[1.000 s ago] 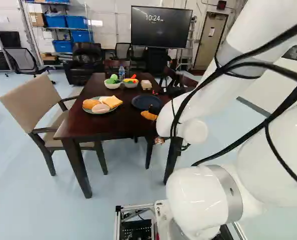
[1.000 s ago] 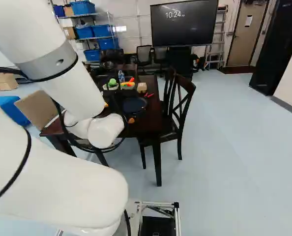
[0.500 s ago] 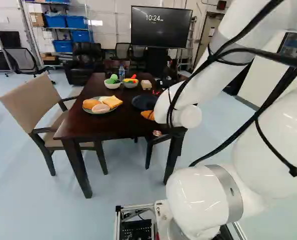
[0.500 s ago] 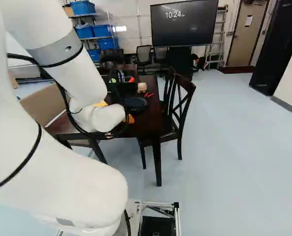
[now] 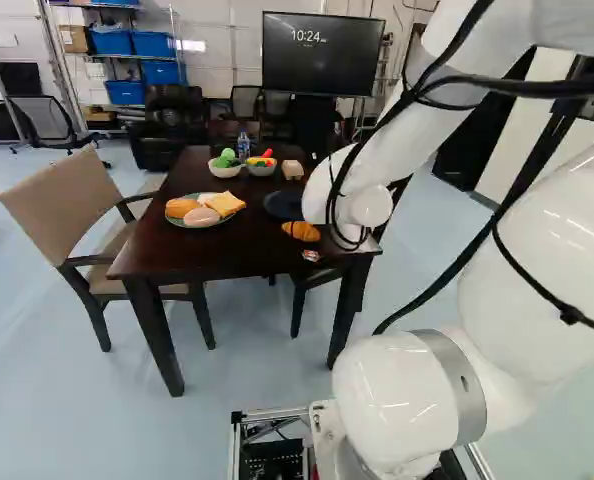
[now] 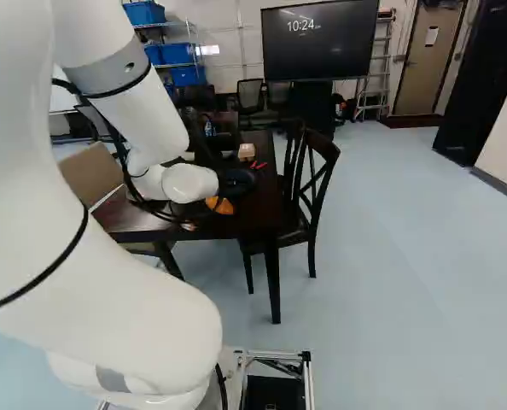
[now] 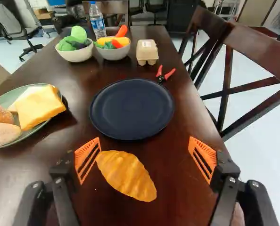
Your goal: Move the croissant to the empty plate
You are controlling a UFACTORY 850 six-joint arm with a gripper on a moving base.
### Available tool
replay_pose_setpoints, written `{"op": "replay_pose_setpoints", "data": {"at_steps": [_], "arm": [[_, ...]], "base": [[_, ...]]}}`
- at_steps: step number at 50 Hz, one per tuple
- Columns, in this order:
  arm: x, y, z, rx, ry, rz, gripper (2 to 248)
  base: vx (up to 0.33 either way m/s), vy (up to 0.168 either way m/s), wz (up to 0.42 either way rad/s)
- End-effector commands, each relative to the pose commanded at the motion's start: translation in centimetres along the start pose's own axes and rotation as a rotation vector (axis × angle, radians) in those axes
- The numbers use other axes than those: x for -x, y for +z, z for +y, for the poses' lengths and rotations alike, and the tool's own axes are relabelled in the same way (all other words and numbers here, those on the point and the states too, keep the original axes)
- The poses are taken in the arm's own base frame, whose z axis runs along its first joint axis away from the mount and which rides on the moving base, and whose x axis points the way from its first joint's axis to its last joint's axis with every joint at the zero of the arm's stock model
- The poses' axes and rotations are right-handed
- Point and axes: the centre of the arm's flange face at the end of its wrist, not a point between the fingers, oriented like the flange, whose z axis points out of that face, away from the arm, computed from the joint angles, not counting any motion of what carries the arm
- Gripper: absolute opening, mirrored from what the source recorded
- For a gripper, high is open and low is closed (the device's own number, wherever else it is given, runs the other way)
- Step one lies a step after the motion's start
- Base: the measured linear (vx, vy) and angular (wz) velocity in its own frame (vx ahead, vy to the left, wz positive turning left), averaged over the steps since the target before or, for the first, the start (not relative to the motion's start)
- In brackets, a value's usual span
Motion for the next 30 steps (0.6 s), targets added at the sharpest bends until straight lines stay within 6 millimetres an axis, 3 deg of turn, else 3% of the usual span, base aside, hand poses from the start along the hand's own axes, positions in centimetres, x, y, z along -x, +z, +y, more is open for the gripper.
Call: {"op": "replay_pose_setpoints", "data": {"at_steps": [13, 30], "arm": [[-1.5, 1.1, -0.6, -0.012, -0.008, -0.068, 247], [-2.6, 1.1, -1.8, -0.036, -0.026, -0.149, 247]], "base": [[0.000, 0.000, 0.000], [0.000, 0.000, 0.000]]}}
